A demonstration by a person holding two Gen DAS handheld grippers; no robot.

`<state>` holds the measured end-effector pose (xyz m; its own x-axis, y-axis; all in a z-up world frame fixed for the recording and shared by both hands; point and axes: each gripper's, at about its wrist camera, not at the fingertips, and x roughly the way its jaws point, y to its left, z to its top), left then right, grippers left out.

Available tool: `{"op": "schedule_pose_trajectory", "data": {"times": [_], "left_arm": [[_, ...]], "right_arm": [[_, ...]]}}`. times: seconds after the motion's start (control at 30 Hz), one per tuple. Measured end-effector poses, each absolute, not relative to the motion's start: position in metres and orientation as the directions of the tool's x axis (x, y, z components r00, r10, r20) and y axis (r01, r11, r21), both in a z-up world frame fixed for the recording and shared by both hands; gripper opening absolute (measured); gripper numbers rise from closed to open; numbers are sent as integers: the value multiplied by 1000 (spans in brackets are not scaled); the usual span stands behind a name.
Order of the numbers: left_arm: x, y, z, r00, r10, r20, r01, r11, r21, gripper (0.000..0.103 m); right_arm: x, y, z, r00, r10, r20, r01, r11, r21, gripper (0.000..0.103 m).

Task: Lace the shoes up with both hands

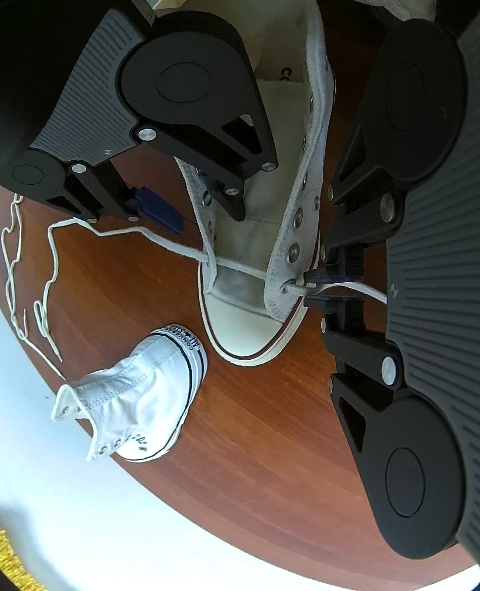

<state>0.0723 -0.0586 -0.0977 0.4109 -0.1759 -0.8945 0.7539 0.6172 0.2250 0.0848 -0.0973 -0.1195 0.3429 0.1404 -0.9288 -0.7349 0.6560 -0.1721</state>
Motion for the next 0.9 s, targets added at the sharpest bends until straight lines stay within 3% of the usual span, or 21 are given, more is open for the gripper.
{"op": "schedule_pose_trajectory", "data": {"times": [0.13,0.27,0.43,0.67,0.9], "left_arm": [[75,-58,-98,413,-176,-894,764,601,235,16],[72,-58,-100,407,-191,-893,785,573,235,5],[70,-58,-99,429,-178,-885,766,591,253,2],[76,-48,-95,458,-159,-874,663,717,217,2],[76,-41,-96,508,-86,-857,569,781,259,2]], "right_arm": [[85,-97,-120,344,139,-929,-735,656,-174,41],[84,-97,-119,344,138,-929,-734,656,-175,41],[83,-99,-119,343,142,-929,-740,650,-174,41],[83,-99,-119,343,143,-928,-737,653,-172,41],[82,-99,-118,341,143,-929,-739,652,-171,41]]}}
